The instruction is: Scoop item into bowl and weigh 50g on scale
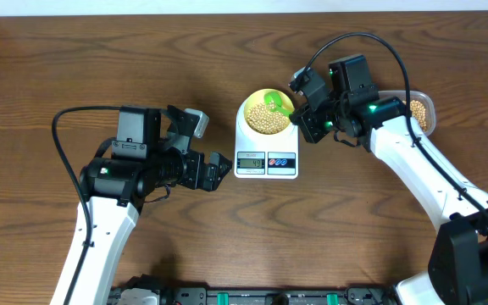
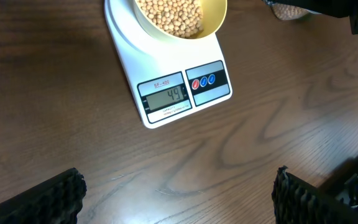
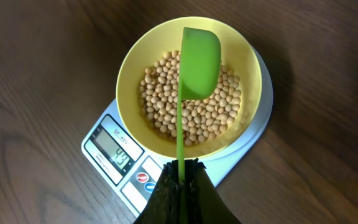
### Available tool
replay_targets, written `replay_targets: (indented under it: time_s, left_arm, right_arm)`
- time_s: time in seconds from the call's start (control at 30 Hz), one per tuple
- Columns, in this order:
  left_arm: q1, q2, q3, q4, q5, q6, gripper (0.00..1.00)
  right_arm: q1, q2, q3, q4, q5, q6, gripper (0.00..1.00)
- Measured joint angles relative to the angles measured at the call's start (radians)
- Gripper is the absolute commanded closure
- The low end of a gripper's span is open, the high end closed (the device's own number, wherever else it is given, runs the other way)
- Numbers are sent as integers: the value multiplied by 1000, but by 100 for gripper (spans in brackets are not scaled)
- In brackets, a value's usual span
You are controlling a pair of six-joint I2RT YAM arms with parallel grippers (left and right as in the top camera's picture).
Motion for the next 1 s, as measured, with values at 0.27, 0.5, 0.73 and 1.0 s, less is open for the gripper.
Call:
replay_targets:
  time_s: [0.27, 0.5, 0.73, 1.0]
  left_arm:
    - [0, 0, 0, 0, 0, 0, 2]
    - [0, 0, 0, 0, 0, 0, 2]
    - [0, 0, 0, 0, 0, 0, 2]
    - [0, 0, 0, 0, 0, 0, 2]
  right_arm:
    - [0, 0, 0, -7, 0, -13, 99]
    - [0, 0, 0, -19, 0, -42, 99]
    - [8, 0, 0, -18, 2, -56, 99]
    - [25, 0, 0, 3, 27, -71, 99]
